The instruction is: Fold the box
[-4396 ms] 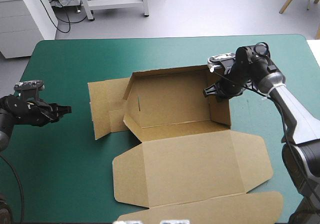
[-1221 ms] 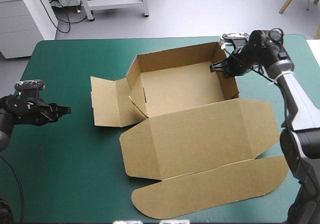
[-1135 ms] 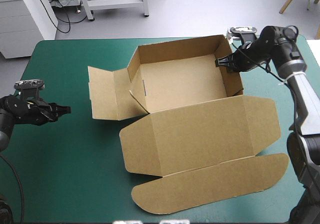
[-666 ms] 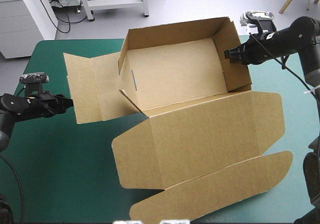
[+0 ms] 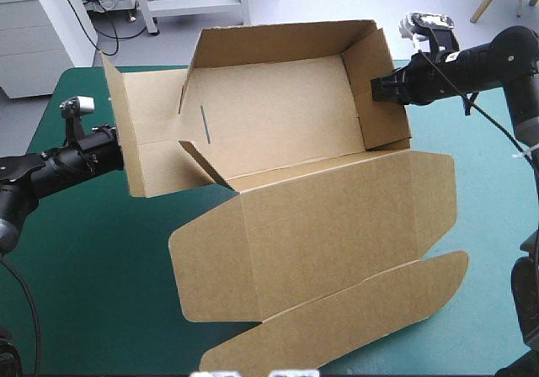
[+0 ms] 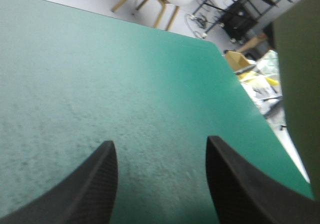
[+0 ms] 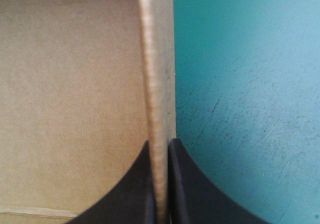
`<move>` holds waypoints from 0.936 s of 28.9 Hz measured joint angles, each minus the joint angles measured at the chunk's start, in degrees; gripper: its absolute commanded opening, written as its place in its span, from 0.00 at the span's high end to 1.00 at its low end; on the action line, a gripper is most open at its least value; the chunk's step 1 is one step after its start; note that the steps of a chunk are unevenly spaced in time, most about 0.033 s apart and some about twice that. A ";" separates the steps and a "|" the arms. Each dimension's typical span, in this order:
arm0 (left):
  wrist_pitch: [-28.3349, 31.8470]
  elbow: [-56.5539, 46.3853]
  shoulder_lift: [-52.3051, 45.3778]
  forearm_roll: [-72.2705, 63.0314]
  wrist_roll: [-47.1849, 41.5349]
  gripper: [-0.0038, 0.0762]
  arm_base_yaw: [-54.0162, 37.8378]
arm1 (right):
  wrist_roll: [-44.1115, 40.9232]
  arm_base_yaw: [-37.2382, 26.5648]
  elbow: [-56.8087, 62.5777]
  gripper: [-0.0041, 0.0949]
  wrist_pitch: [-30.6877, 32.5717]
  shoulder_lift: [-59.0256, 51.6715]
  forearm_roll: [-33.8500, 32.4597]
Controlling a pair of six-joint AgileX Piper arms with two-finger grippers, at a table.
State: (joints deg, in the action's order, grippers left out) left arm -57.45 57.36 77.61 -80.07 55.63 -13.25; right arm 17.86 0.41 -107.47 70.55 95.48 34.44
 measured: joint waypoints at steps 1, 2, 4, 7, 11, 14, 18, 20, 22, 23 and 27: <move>-1.35 0.00 0.00 -0.79 0.08 0.47 0.60 | 0.04 0.00 0.00 0.98 -0.19 0.00 -0.15; -2.45 0.00 0.00 -1.58 0.19 0.47 1.25 | 0.07 0.00 0.00 0.98 -0.28 0.00 -0.33; -4.11 0.00 0.00 -3.14 0.19 0.47 2.48 | 0.07 0.00 0.00 0.98 -0.50 0.00 -0.83; -5.61 0.00 0.00 -5.35 0.25 0.47 4.31 | 0.07 0.00 0.00 0.98 -0.73 0.00 -1.44; -6.72 1.80 0.00 -6.81 0.36 0.47 6.90 | 0.07 0.00 0.00 0.98 -1.07 0.00 -2.07; -6.58 3.56 0.00 -7.33 0.38 0.47 8.43 | 0.01 0.00 0.00 0.98 -1.38 0.00 -2.74; -6.53 5.98 0.00 -7.45 0.19 0.47 10.33 | -0.23 -0.06 0.00 0.98 -1.37 -0.04 -2.94; -6.84 7.28 0.00 -8.12 0.18 0.47 11.36 | -0.60 -0.06 0.00 0.98 -1.37 -0.04 -3.59; -6.96 8.15 0.00 -9.15 0.18 0.46 12.29 | -0.82 -0.06 0.05 0.98 -1.57 -0.04 -4.50; -6.96 8.50 0.00 -9.78 0.18 0.45 12.69 | -0.82 -0.08 0.05 0.98 -1.56 -0.04 -4.62; -6.66 9.03 0.00 -11.06 0.13 0.40 13.81 | -0.99 -0.13 0.05 0.98 -1.75 -0.04 -4.69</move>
State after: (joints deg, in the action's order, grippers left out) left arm -64.11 66.40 77.61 -91.14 55.76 0.55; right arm 16.87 0.28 -107.42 68.80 95.45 29.76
